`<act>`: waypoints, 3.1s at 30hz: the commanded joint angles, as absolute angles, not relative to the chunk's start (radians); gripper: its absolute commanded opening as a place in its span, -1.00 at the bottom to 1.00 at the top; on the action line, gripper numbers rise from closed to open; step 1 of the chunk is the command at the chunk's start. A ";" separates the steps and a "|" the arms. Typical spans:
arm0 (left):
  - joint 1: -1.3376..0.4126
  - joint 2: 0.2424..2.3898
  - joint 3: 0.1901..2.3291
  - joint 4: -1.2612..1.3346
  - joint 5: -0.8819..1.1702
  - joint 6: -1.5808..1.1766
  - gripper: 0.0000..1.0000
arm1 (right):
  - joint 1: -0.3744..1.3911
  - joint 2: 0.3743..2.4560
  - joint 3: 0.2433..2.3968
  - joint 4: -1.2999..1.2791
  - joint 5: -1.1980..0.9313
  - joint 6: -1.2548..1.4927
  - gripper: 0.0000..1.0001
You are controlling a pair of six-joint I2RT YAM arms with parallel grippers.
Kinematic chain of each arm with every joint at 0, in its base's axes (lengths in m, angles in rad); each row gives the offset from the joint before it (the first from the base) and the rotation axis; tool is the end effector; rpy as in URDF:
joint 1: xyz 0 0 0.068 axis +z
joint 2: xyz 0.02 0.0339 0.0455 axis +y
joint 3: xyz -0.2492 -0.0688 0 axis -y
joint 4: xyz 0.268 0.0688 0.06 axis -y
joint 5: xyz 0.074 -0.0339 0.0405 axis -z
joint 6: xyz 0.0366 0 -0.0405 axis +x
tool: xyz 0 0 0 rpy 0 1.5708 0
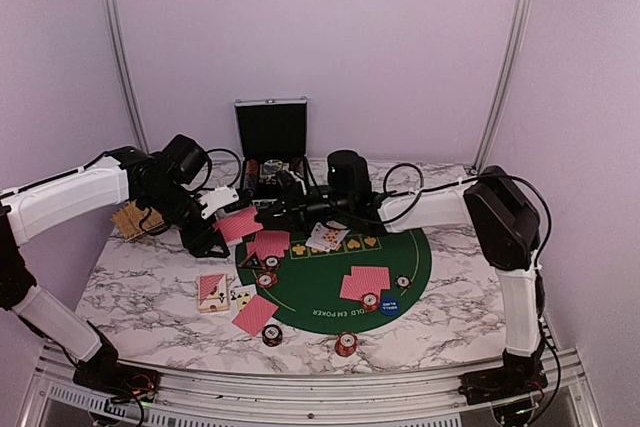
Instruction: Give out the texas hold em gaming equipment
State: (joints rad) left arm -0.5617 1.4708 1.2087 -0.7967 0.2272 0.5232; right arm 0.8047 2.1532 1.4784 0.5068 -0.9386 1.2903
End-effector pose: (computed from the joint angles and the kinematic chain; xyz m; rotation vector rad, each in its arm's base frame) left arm 0.2692 -0.1791 0.2544 1.4183 2.2016 -0.3118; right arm 0.3241 0.3794 0.1850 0.3726 -2.2813 -2.0930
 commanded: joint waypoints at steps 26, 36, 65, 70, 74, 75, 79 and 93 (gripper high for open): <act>-0.552 1.439 1.207 -0.821 0.221 0.519 -1.00 | 0.817 2.067 1.967 -0.863 0.659 0.091 -1.00; -0.552 1.436 1.204 -0.821 0.218 0.517 -1.00 | 0.914 2.219 1.867 -0.759 0.899 -0.107 -1.00; -0.552 1.449 1.222 -0.820 0.220 0.517 -1.00 | 0.913 2.198 1.675 -0.577 0.541 -0.107 -0.47; -0.552 1.445 1.219 -0.821 0.219 0.517 -1.00 | 0.906 2.158 1.668 -0.575 0.489 -0.072 -0.18; -0.552 1.444 1.221 -0.821 0.219 0.517 -1.00 | 0.875 2.084 1.676 -0.568 0.365 -0.009 -0.01; -0.552 1.446 1.220 -0.821 0.218 0.517 -1.00 | 0.858 2.060 1.681 -0.565 0.301 0.038 0.02; -0.552 1.442 1.221 -0.821 0.219 0.517 -1.00 | 0.788 1.952 1.637 -0.456 -0.049 0.213 0.29; -0.551 1.455 1.242 -0.819 0.222 0.511 -1.00 | 0.795 2.011 1.524 -0.057 -0.726 0.741 0.93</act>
State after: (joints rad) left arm -0.5571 1.4628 1.2087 -0.7994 0.2161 0.5190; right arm 0.7609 1.9739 1.5322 -0.2230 -0.5117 0.5606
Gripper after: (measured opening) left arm 0.658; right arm 0.956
